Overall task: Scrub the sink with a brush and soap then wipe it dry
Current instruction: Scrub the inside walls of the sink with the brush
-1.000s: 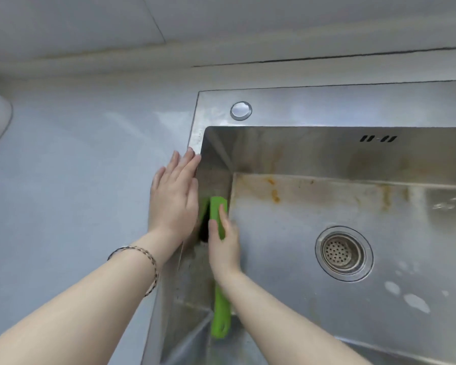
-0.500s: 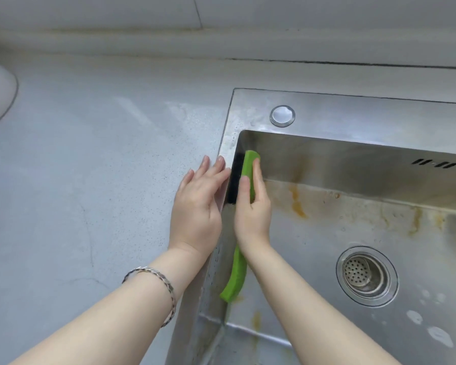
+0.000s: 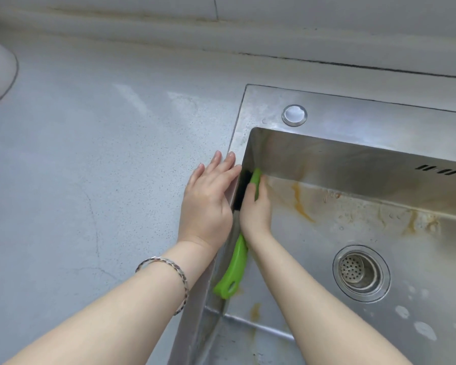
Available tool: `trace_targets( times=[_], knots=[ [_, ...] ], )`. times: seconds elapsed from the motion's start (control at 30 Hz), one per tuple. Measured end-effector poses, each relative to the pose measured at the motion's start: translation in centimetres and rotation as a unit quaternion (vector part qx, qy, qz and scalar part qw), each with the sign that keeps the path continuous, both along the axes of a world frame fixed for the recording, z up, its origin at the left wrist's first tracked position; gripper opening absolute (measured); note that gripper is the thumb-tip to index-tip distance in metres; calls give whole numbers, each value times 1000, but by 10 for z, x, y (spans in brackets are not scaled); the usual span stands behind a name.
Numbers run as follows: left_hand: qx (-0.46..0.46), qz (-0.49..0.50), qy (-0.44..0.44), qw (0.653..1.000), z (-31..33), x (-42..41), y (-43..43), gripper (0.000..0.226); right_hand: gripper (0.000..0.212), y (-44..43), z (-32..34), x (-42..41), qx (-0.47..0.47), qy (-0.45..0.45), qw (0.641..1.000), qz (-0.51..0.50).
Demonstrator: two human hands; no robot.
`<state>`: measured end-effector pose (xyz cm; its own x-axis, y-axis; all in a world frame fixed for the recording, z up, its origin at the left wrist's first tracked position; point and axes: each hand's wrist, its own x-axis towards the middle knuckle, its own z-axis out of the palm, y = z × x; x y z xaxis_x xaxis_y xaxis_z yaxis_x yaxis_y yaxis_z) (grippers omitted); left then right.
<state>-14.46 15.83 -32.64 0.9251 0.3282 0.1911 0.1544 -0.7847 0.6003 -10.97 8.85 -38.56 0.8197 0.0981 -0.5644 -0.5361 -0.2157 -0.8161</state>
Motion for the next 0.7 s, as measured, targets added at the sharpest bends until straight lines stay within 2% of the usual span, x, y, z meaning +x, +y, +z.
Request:
trace_targets(
  times=[0.07, 0.2, 0.3, 0.37, 0.47, 0.5, 0.6, 0.63, 0.7],
  knots=[
    [-6, 2, 4, 1000, 0, -1, -1, 50, 47, -8, 10, -31, 5, -12, 1000, 6],
    [-24, 14, 18, 999, 2, -2, -2, 50, 48, -20, 10, -84, -39, 121, 988, 82],
    [-27, 18, 31, 999, 4, -2, -3, 48, 49, -20, 29, -80, -26, 58, 995, 78],
    [-30, 19, 38, 999, 6, -1, -3, 47, 50, -23, 34, -87, -16, 58, 994, 88],
    [-27, 18, 45, 998, 7, -2, -5, 47, 50, -27, 24, -103, -67, 157, 972, 159],
    [-25, 18, 46, 998, 8, -3, -6, 48, 50, -28, 25, -104, -67, 158, 970, 173],
    [-25, 19, 48, 998, 8, -2, -6, 50, 50, -32, 30, -106, -28, 96, 984, 146],
    [-24, 19, 48, 998, 8, -2, -6, 51, 50, -31, 34, -109, -25, 100, 986, 134],
    [-19, 16, 50, 998, 9, -2, -6, 50, 49, -30, 32, -126, 5, 212, 976, 55]
  ],
)
